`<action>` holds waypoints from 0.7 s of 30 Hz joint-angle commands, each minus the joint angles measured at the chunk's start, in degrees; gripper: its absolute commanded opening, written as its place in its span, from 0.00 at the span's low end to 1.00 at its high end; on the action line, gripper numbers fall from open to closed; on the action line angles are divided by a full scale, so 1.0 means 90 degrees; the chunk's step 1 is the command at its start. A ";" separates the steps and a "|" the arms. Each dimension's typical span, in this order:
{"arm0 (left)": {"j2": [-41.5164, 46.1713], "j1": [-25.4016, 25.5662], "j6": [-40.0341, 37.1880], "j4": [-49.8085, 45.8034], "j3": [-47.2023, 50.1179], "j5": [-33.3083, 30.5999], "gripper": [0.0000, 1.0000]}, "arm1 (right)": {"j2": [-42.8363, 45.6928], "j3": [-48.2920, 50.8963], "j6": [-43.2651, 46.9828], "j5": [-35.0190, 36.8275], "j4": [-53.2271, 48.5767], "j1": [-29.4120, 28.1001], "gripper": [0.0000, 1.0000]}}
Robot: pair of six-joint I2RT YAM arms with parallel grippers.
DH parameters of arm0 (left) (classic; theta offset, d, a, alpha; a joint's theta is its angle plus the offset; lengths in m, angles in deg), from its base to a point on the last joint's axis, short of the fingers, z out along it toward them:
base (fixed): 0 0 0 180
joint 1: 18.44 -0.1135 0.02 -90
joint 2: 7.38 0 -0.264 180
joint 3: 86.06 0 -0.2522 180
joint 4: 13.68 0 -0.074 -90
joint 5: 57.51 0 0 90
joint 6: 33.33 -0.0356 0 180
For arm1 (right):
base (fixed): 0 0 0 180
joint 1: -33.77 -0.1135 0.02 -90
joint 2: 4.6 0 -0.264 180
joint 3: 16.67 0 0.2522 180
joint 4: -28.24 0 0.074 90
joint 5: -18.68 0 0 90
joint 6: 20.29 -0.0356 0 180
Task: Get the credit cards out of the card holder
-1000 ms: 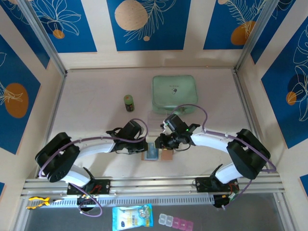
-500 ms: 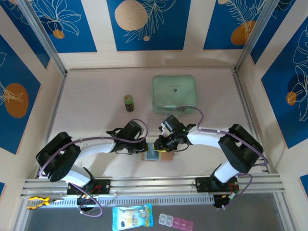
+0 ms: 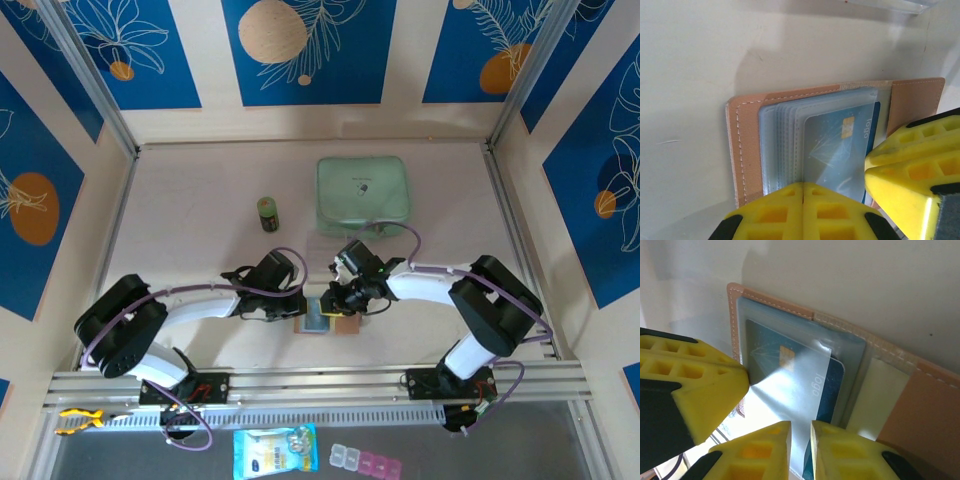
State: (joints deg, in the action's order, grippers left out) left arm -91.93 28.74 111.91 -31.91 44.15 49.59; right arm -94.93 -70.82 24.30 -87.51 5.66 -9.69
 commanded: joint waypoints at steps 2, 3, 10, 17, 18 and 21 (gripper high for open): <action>-0.0136 0.0046 0.0064 -0.0059 0.0114 0.0028 0.03 | -0.0112 -0.0168 0.0045 0.0093 -0.0362 -0.0005 0.22; -0.0137 0.0042 0.0054 -0.0059 0.0112 0.0033 0.03 | -0.0111 -0.0204 0.0045 0.0191 -0.0491 -0.0017 0.24; -0.0151 0.0047 0.0048 -0.0096 0.0097 0.0033 0.03 | 0.0156 -0.0307 0.0084 0.0565 -0.0910 -0.0062 0.27; -0.0117 0.0044 0.0014 -0.0167 0.0062 0.0023 0.03 | 0.0258 -0.0414 0.0143 0.0636 -0.1088 -0.0083 0.27; -0.0117 0.0042 0.0014 -0.0172 0.0050 0.0023 0.03 | 0.0270 -0.0432 0.0151 0.0651 -0.1117 -0.0083 0.27; -0.0093 0.0046 -0.0007 -0.0196 0.0039 0.0013 0.03 | 0.0307 -0.0462 0.0162 0.0704 -0.1187 -0.0087 0.27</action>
State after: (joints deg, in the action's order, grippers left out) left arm -92.21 28.74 111.89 -31.30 44.15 49.85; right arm -93.51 -73.53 24.78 -82.20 -2.08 -10.13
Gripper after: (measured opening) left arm 0.044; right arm 0.273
